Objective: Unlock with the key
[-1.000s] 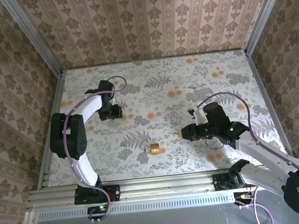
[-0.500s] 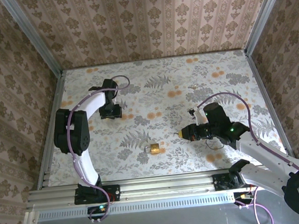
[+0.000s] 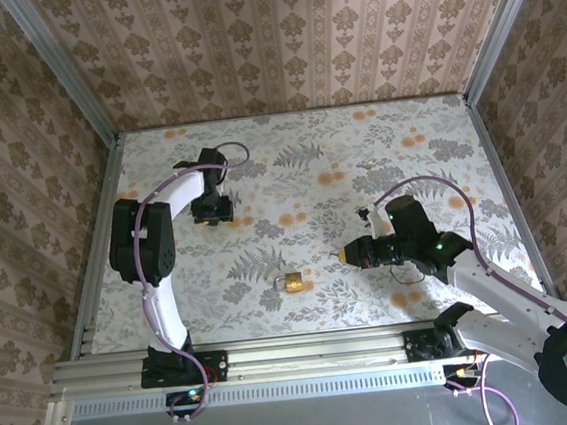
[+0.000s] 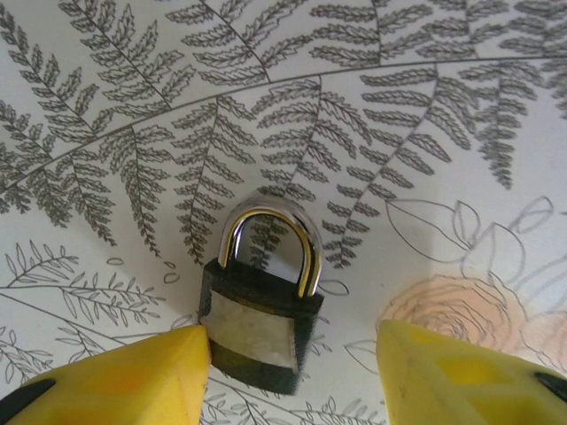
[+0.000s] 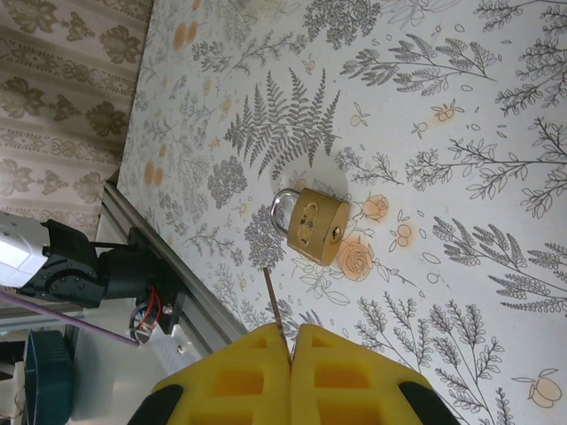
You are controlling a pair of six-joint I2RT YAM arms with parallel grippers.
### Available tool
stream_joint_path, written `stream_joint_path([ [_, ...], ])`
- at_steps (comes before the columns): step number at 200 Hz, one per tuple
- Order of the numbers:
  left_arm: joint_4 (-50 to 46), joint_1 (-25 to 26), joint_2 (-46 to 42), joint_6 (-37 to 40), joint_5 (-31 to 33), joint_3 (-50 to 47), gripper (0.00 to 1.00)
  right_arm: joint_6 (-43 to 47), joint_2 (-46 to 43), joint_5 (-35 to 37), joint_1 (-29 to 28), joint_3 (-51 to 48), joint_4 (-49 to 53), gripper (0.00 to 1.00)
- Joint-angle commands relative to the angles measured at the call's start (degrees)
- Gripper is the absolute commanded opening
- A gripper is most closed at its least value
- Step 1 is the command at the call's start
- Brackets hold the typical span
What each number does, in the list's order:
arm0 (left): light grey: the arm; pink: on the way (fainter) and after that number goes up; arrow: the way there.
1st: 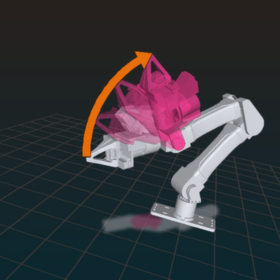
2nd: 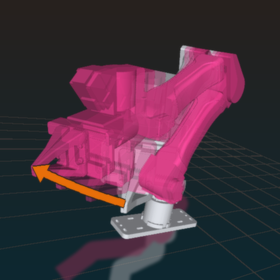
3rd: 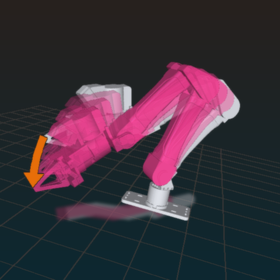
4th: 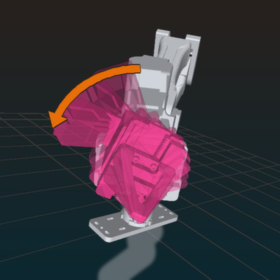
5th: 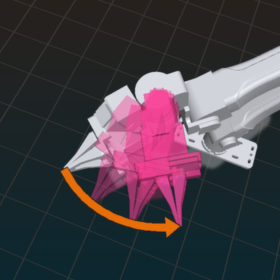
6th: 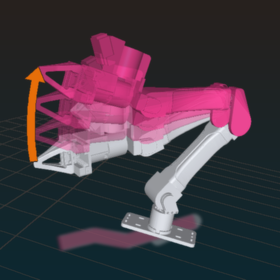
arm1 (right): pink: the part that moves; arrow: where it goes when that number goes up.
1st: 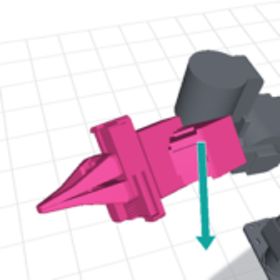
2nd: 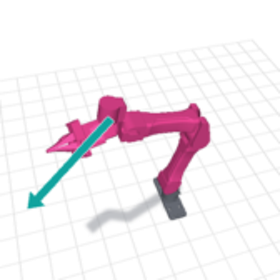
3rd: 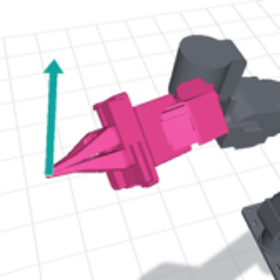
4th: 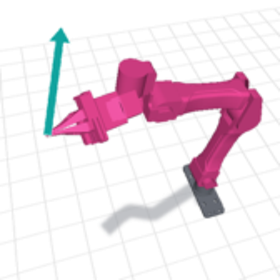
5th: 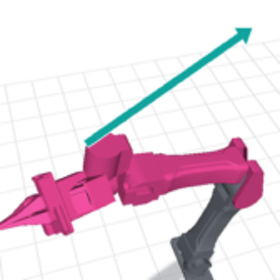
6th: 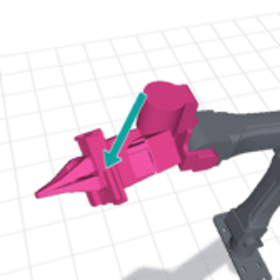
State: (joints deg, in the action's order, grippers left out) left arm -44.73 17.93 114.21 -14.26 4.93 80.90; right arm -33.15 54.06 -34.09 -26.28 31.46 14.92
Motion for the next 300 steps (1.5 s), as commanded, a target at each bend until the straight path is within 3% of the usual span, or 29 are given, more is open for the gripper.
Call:
stream_joint_path([
  [1, -0.81, 0.35, 1.54, 1.07, 0.32, 2.37, 0.53, 0.98, -0.67, 0.14, 0.22, -0.66, -0.17, 0.0],
  [94, -2.3, 0.62, 6.8, 1.91, -0.46, 2.82, 0.47, 2.11, -0.79, 0.78, 0.27, -0.25, 1.34, 0.0],
  [134, -1.59, 0.35, 7.91, 2.38, -2.1, 1.98, 0.3, 2.21, -0.89, 1.02, 0.27, -0.35, 1.3, 0.0],
  [206, 1.46, 0.13, 2.61, 2.56, -7.86, -0.79, 0.15, 1.59, -1.58, 1.38, 0.27, -0.54, 1.37, 0.0],
  [233, 12.32, -1.15, -7.73, -2.71, -20.11, -8.17, 0.12, 1.34, -2.21, 1.46, 0.27, -0.43, 1.65, 0.0],
  [258, 33.93, -2.79, -18.14, -16.09, -35.19, -18.18, 0.1, -0.27, -3.16, 1.03, 0.18, -0.42, -0.91, 0.0],
  [286, 58.78, -1.76, -24.49, -32.38, -43.05, -25.53, 0.08, -4.5, -3.64, -0.31, -0.15, 0.08, -6.91, 0.0],
  [300, 70.1, -0.47, -25.6, -38.82, -44.1, -27.74, 0.08, -6.58, -3.44, -0.28, -0.41, 0.59, -9.64, 0.0],
])
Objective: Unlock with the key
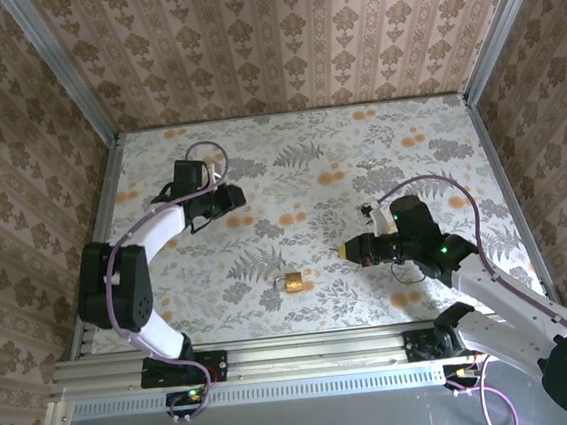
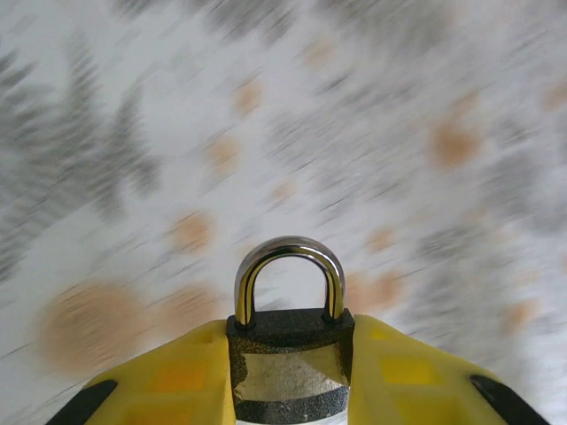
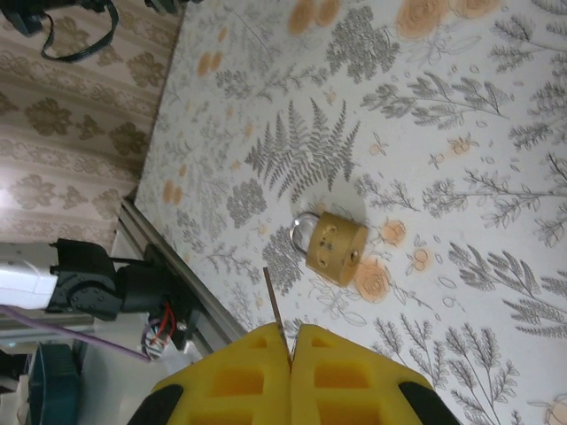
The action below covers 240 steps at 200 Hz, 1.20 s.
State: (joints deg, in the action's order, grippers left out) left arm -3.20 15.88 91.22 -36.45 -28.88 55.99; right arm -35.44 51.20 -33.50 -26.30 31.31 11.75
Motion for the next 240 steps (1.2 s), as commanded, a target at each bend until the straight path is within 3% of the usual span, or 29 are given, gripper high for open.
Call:
stream_joint_path([
  [1, 29.33, 1.73, -2.66, -17.08, -10.34, -2.95, 0.08, -4.46, -0.53, -0.87, -0.4, 0.76, -6.74, 0.0],
  [38, 58.6, 5.57, 0.21, -33.89, -8.8, -6.37, 0.07, -12.33, 2.39, -0.75, -1.1, 2.42, -19.13, 0.0],
  [60, 68.3, 8.6, 3.26, -38.95, -6.32, -5.0, 0.06, -15.03, 5.43, 0.85, -1.64, 5.27, -23.34, 0.0],
  [80, 68.16, 9.96, 5.64, -39.77, -6.47, -3.29, 0.05, -15.73, 7.5, 3.51, -1.73, 7.63, -23.54, 0.0],
  [108, 63.75, 12.57, 5.72, -36.67, -4.7, -7.66, 0.06, -11.15, 9.47, 6.03, -1.64, 11.71, -12.47, 0.0],
  [160, 40.52, 15.79, 7.01, -22.56, -5.93, -9.5, 0.02, -7.08, 5.7, 8.75, -1.23, 10.52, -4.24, 0.0],
  [186, 44.46, 17.38, 10.36, -23.16, -5.67, -12.35, 0.0, -7.33, 4.48, 9.43, -1.2, 9.0, -3.0, 0.0],
  [200, 54.53, 17.91, 11.84, -27.6, -5.23, -14.77, 0.0, -8.75, 4.85, 10.03, -1.07, 7.99, -2.19, 0.0],
  [228, 75.82, 18.78, 14.44, -36.81, -3.0, -16.57, 0.0, -16.84, 3.55, 7.48, -1.12, 0.97, -16.13, 0.0],
  [240, 77.49, 19.52, 13.41, -37.44, -2.21, -15.74, 0.0, -18.15, 2.58, 7.73, -1.03, 0.58, -18.86, 0.0],
])
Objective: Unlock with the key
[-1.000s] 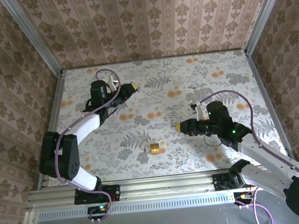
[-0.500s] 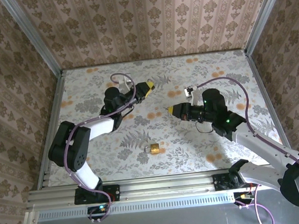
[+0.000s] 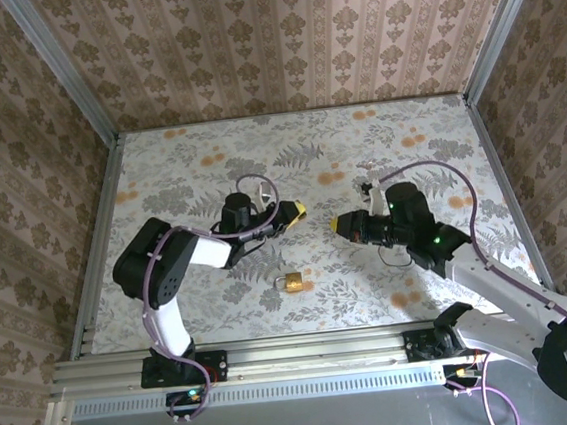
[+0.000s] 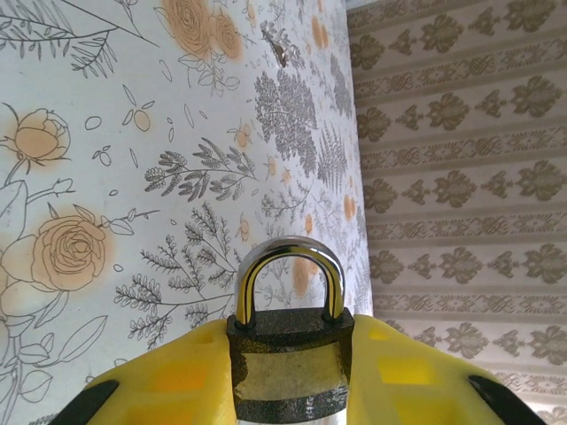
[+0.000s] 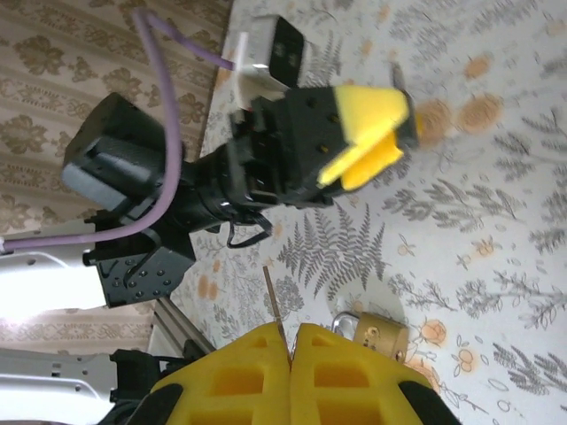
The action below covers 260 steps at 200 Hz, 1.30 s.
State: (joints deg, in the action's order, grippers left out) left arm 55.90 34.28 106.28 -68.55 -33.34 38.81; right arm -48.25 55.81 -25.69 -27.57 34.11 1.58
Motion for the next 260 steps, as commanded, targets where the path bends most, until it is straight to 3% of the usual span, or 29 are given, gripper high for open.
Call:
stream_joint_path([
  [1, 18.38, 1.26, -1.84, -5.17, 2.37, 1.53, 0.0, -5.44, -2.07, -0.07, 0.24, -2.21, -8.79, 0.0],
  [39, 18.31, 3.32, -9.0, -3.09, 3.87, 6.57, 0.0, -7.88, -4.08, 0.38, 0.97, 0.62, -13.85, 0.0],
  [89, 18.2, 2.51, -15.36, -1.78, 5.0, 16.54, 0.0, -15.56, -2.27, 0.25, 3.1, 5.79, -29.01, 0.0],
  [176, 18.54, -3.29, -20.1, 1.58, 1.52, 34.19, 0.0, -45.79, 26.36, -2.91, 4.02, 27.42, -76.07, 0.0],
  [260, 18.63, -5.01, -12.94, -2.62, -9.23, 53.43, 0.0, -55.45, 37.27, -8.57, 0.58, 45.14, -77.68, 0.0],
])
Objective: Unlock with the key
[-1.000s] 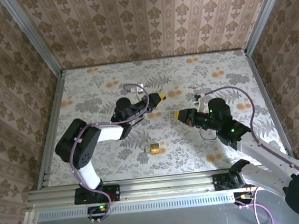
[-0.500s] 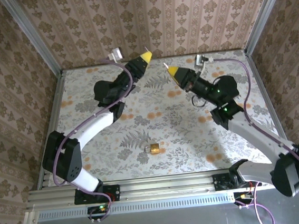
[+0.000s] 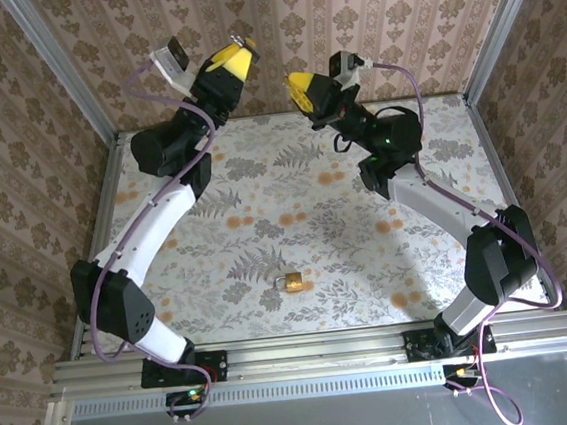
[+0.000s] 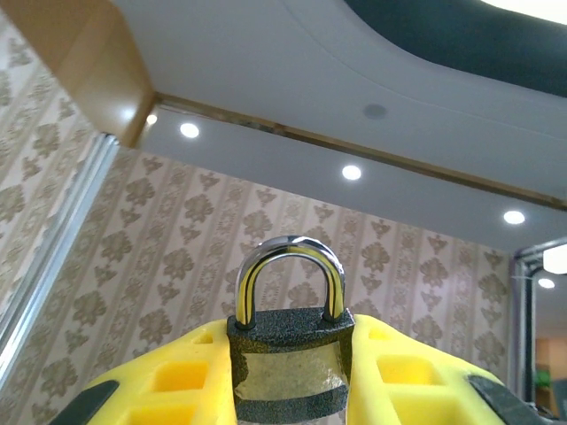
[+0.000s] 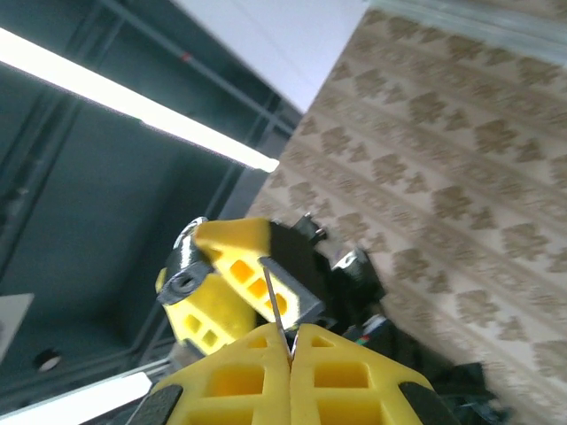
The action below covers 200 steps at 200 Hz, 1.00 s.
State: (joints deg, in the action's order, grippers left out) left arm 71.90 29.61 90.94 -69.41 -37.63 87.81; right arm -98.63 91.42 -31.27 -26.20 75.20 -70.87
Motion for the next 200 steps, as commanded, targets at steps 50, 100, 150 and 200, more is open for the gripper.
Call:
stream_joint_path([
  [50, 2.66, -1.0, 5.44, -3.1, -9.31, 8.98, 0.0, -8.0, 1.54, -7.05, -3.37, 4.14, -5.07, 0.0],
  [100, 2.71, -1.63, 6.45, -3.71, -11.52, 10.52, 0.0, -7.78, 0.22, -7.49, -4.21, 1.61, -5.22, 0.0],
  [150, 2.85, -3.0, 2.91, -3.65, -12.88, 7.71, 0.0, -7.21, -1.07, -6.55, -3.95, 0.23, -5.23, 0.0],
  [200, 2.9, -3.1, 0.16, -2.95, -13.61, 4.33, 0.0, -7.68, -1.0, -5.83, -3.74, 2.43, -5.24, 0.0],
])
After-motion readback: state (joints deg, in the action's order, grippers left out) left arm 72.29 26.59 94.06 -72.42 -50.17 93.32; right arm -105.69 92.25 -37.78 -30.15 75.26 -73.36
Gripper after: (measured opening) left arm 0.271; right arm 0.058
